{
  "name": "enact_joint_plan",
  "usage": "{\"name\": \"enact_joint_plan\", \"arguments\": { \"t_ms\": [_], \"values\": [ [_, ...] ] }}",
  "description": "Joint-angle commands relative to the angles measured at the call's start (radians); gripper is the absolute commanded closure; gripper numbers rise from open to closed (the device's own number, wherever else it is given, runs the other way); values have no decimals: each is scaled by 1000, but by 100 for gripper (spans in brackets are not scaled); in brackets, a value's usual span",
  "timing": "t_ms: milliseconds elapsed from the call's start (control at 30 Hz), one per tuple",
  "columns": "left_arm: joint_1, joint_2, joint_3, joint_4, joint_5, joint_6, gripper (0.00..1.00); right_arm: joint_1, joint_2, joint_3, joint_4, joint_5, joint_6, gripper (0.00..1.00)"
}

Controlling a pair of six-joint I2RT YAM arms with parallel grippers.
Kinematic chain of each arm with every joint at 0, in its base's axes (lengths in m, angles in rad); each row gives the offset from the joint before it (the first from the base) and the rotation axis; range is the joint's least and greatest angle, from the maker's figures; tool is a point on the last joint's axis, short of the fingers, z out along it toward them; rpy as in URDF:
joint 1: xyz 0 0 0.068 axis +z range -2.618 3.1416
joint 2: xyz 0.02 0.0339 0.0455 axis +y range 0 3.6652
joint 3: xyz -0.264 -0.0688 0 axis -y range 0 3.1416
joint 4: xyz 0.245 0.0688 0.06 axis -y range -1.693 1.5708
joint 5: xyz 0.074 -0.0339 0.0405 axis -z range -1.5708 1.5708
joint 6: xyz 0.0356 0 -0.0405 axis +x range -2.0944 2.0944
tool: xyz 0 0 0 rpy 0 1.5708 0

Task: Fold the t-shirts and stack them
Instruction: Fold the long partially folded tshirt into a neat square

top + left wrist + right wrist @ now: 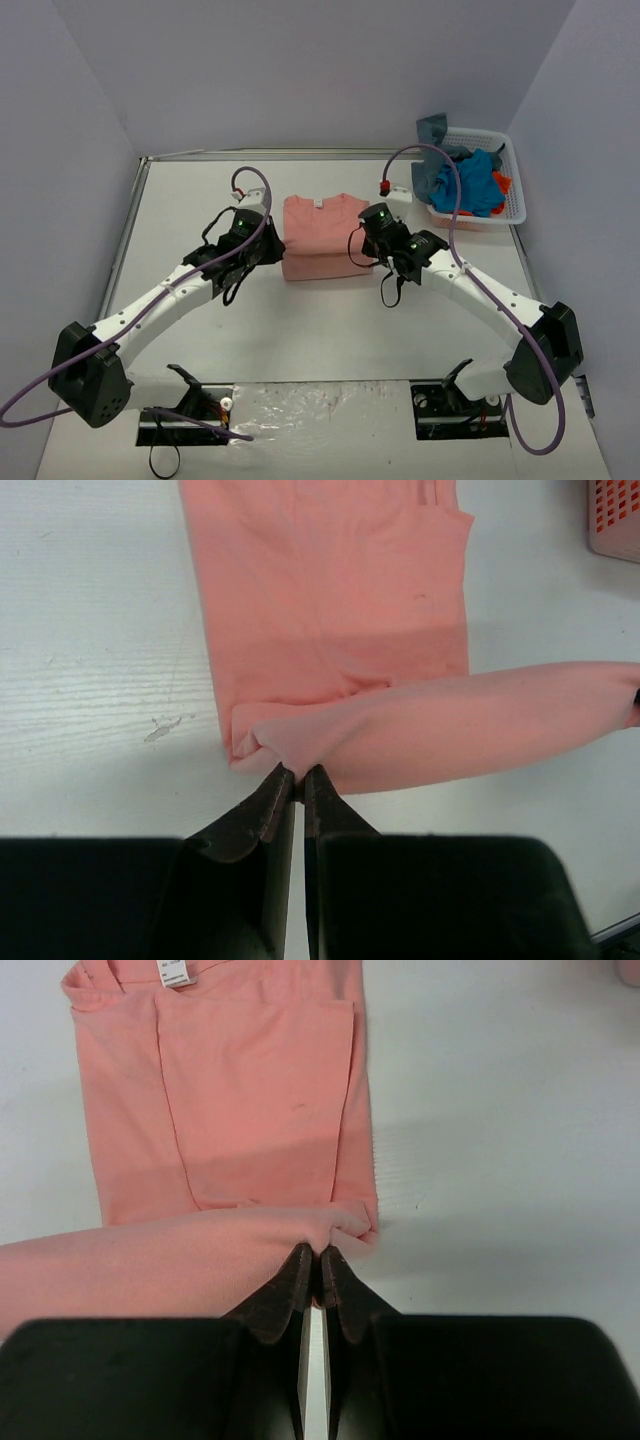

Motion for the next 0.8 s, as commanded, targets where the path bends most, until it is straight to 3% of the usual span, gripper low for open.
{"name": "enact_joint_plan", "arguments": {
  "t_ms": [0, 767],
  "values": [
    [25, 12, 56, 30, -14, 28, 98, -31, 30, 53, 16, 26, -46, 100],
    [34, 153, 205, 37, -30, 53, 98, -127, 161, 144, 73, -48, -121, 100]
  ]
}}
